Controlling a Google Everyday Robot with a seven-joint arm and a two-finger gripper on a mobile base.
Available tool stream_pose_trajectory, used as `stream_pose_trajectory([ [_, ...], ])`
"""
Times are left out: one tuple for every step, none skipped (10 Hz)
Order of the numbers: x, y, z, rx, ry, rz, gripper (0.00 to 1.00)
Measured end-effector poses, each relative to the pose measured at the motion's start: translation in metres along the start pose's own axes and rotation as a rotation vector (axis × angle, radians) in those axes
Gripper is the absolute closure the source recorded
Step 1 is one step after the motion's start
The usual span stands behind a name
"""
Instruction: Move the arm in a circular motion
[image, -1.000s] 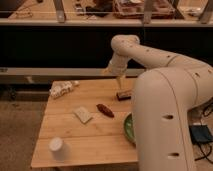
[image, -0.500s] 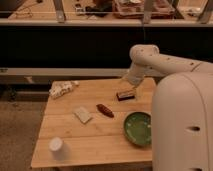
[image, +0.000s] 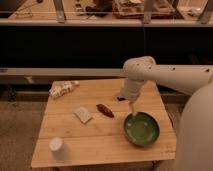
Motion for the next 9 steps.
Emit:
stream_pose_trajectory([
  [-0.019,0.000,0.001,-0.007,-0.007,-0.035,0.20],
  [-0.043,-0.006,0.000,-0.012,-0.016,-0.085,0.20],
  [-0.078,-0.022,-0.003,-0.008,-0.036,-0.173,0.20],
  [-0.104,-0.037,-0.007,-0.004,-0.057,-0.245,0.20],
  [-0.123,-0.051,-0.011,0.002,-0.076,-0.299,0.20],
  [-0.138,-0.073,-0.017,0.025,-0.094,-0.354,0.20],
  [-0.147,-0.101,-0.024,0.050,-0.117,-0.404,0.20],
  [-0.151,-0.114,-0.026,0.061,-0.131,-0.424,0.20],
  [-0.154,-0.138,-0.030,0.084,-0.153,-0.454,0.20],
])
